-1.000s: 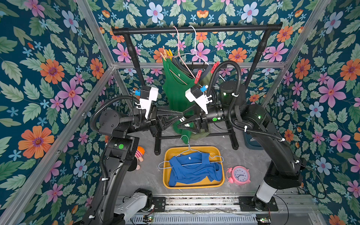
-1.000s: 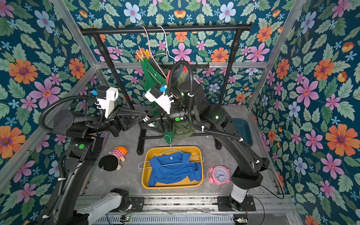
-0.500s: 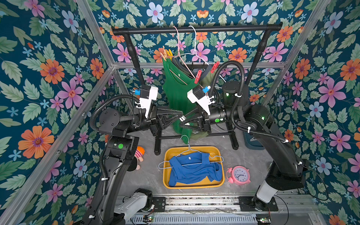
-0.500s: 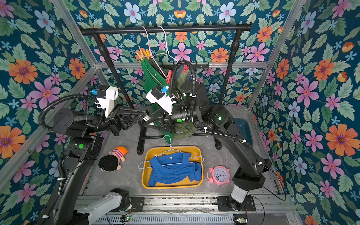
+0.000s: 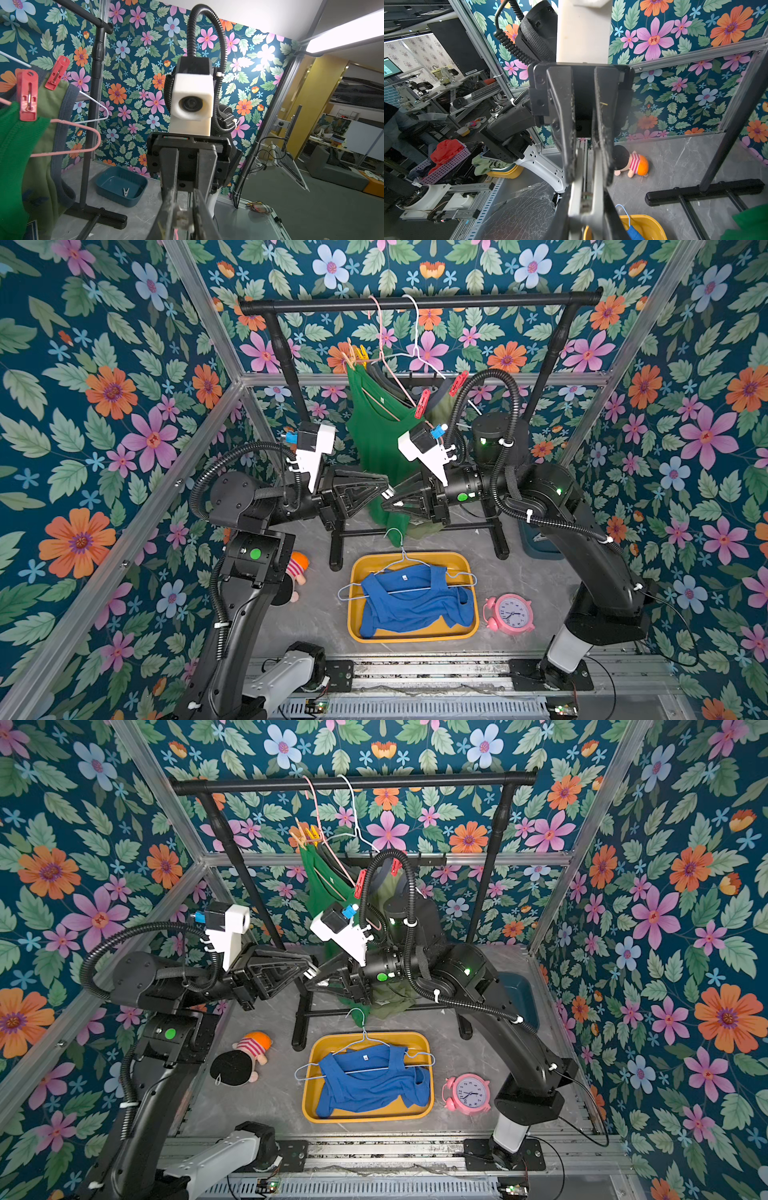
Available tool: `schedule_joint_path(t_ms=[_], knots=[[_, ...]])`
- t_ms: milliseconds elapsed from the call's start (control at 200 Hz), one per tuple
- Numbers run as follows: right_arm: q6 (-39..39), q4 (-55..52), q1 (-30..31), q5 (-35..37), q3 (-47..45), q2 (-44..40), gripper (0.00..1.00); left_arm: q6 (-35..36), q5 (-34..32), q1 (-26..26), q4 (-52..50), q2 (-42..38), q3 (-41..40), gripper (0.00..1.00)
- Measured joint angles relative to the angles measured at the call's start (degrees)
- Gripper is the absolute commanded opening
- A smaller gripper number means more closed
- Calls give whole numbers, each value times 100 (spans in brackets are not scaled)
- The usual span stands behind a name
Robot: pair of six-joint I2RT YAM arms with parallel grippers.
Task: Remove the clothespins securing tank tops to the hanger
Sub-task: Place the clothespin in the storage box.
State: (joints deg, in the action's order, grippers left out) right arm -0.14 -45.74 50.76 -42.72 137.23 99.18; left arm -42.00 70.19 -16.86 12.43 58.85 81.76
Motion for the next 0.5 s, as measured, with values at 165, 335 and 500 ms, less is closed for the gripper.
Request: schedule_joint_path(t_ms=[165, 335, 500], knots=[[24, 15, 2, -39, 129, 107, 0, 17, -22, 0, 28, -35, -9, 37], [59, 20, 2, -61, 199, 168, 0, 39, -24, 0, 39, -72, -9, 48], [37, 22, 7, 33, 197, 170, 0, 166, -79, 0, -179, -120, 109, 53]])
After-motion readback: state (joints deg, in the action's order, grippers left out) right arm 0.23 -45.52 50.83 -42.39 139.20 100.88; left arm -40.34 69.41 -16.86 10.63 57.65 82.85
